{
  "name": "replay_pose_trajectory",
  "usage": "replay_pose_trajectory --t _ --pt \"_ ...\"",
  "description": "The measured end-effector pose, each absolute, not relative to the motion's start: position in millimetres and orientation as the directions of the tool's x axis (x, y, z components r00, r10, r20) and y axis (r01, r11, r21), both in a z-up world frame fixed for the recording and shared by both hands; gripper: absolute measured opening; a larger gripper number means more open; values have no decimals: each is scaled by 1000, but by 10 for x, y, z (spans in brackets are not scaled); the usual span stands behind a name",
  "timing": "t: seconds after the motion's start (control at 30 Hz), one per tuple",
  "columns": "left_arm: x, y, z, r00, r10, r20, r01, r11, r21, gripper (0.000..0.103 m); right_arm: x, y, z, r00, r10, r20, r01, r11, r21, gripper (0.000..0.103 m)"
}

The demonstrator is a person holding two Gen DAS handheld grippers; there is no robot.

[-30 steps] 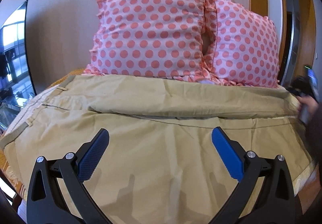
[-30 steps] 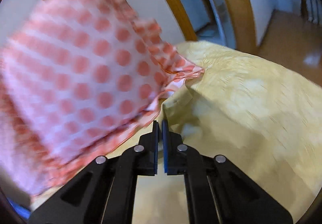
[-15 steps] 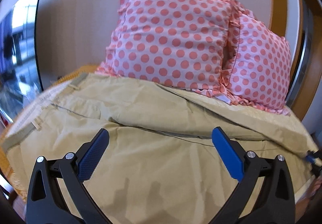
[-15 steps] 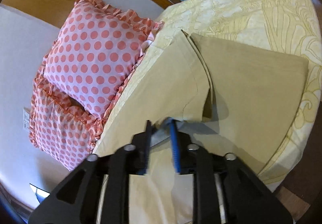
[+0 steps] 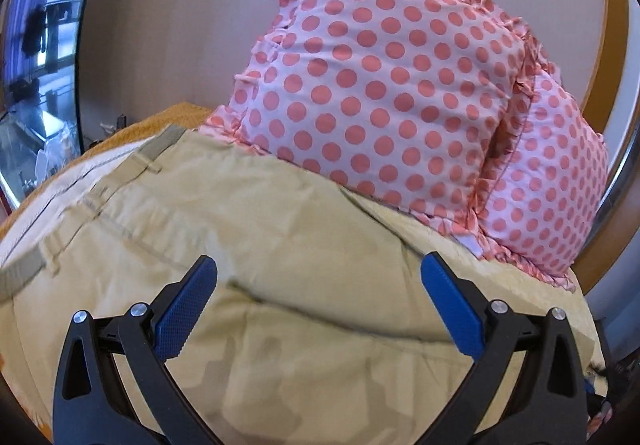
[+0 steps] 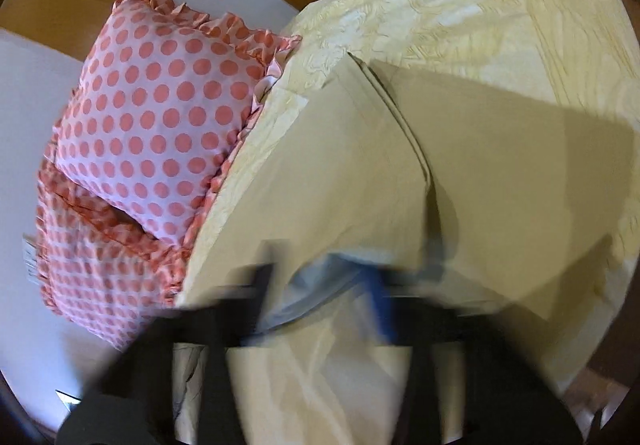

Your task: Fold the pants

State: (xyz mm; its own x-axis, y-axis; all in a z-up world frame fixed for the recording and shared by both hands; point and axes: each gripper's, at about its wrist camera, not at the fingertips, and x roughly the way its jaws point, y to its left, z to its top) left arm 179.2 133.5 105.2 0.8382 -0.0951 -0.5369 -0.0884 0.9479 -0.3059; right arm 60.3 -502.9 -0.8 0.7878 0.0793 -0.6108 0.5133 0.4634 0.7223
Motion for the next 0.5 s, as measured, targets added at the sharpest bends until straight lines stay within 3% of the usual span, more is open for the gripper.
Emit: replay_pose_trajectory --t 0.1,0.27,0.4,0.5 --pt "2058 1340 1075 819 -120 -562 -83 943 -321 102 490 -5128 -64 849 114 -516 431 416 801 1" --pt "2656 1327 928 727 -209 -654 -96 912 -399 102 55 -5220 197 925 42 -377 317 458 830 1" --pt "3064 1296 733 648 -199 -735 -157 910 -385 102 -24 -5235 294 931 28 -365 307 484 820 1" --pt "3198 1330 564 586 -148 -797 -251 902 -352 93 -14 -5250 292 932 35 -361 299 487 820 1"
